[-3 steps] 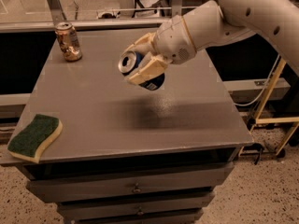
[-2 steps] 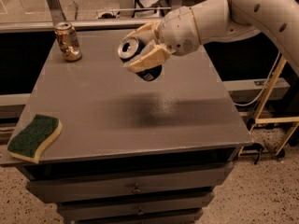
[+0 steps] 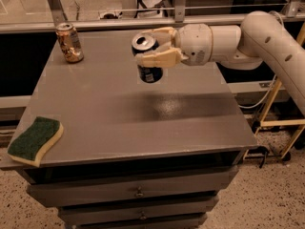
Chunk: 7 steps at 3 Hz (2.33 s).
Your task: Place pepsi can upright
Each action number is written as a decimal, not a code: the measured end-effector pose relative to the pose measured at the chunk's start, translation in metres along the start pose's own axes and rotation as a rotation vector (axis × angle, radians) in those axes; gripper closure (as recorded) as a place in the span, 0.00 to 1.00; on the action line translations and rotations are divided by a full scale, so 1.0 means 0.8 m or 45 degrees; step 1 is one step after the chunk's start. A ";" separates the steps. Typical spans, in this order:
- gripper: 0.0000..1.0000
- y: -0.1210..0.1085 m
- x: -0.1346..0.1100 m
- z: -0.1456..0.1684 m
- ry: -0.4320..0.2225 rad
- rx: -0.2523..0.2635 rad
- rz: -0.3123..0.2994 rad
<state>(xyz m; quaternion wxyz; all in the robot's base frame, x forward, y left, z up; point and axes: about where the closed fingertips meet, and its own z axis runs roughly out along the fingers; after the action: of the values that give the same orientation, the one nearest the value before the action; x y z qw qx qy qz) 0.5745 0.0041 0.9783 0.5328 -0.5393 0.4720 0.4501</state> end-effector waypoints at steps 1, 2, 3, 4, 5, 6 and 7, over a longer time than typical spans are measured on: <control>1.00 -0.002 0.014 -0.010 -0.059 0.028 0.114; 1.00 0.000 0.034 -0.019 -0.097 0.054 0.213; 0.82 0.002 0.054 -0.027 -0.116 0.071 0.283; 0.59 0.006 0.068 -0.038 -0.132 0.098 0.322; 0.36 0.009 0.075 -0.047 -0.133 0.121 0.341; 0.12 0.012 0.077 -0.056 -0.126 0.146 0.345; 0.00 0.018 0.072 -0.072 -0.119 0.185 0.331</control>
Offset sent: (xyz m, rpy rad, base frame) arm 0.0072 -0.0322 -0.0478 0.1246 0.2602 -0.0671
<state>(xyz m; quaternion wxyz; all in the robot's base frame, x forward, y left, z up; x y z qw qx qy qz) 0.5676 -0.0554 0.9204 0.5288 -0.4122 0.5439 0.5045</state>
